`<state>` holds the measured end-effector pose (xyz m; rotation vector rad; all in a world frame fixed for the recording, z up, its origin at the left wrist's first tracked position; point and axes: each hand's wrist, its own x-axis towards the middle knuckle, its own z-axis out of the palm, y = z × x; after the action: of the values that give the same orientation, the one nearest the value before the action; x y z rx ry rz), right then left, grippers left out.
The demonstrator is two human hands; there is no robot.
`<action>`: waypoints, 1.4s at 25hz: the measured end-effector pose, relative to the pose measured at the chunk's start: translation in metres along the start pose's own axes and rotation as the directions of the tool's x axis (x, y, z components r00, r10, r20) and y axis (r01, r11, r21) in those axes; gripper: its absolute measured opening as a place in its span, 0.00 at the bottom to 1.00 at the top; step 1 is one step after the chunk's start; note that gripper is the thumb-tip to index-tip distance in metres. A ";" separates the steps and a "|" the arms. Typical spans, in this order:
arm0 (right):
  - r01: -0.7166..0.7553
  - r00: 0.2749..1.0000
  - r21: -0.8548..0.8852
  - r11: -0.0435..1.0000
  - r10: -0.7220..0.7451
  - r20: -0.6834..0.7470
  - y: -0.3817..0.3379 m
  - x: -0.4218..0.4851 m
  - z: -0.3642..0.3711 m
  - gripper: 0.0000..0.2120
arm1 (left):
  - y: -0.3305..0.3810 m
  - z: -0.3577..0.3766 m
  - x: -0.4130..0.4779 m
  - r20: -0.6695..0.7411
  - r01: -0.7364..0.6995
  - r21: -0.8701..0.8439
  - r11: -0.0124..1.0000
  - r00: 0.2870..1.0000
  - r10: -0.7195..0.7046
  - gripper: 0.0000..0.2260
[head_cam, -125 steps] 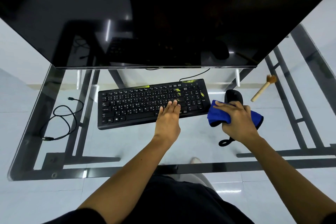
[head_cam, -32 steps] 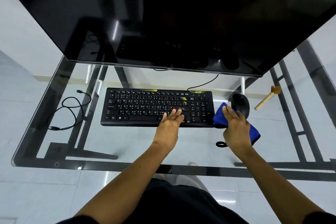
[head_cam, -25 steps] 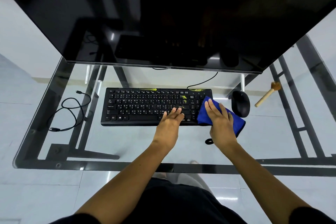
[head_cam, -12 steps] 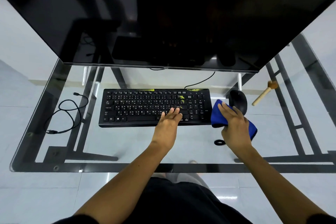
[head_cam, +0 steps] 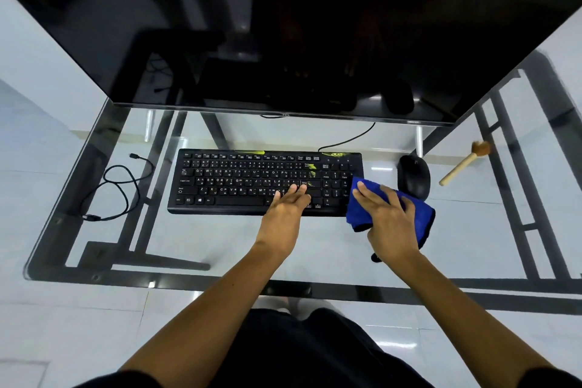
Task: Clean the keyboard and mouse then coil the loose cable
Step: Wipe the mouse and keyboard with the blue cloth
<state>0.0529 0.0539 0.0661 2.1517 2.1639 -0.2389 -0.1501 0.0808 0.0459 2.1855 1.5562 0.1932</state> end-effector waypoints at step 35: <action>0.164 0.946 0.010 0.986 -0.160 0.282 0.015 0.041 -0.039 0.37 | 0.009 0.007 0.000 -0.041 0.119 -0.070 0.990 0.992 -0.122 0.28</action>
<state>0.0698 0.1003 0.0967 1.8026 2.1659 -0.5074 -0.1402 0.0769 0.0436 2.0413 1.6767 0.2547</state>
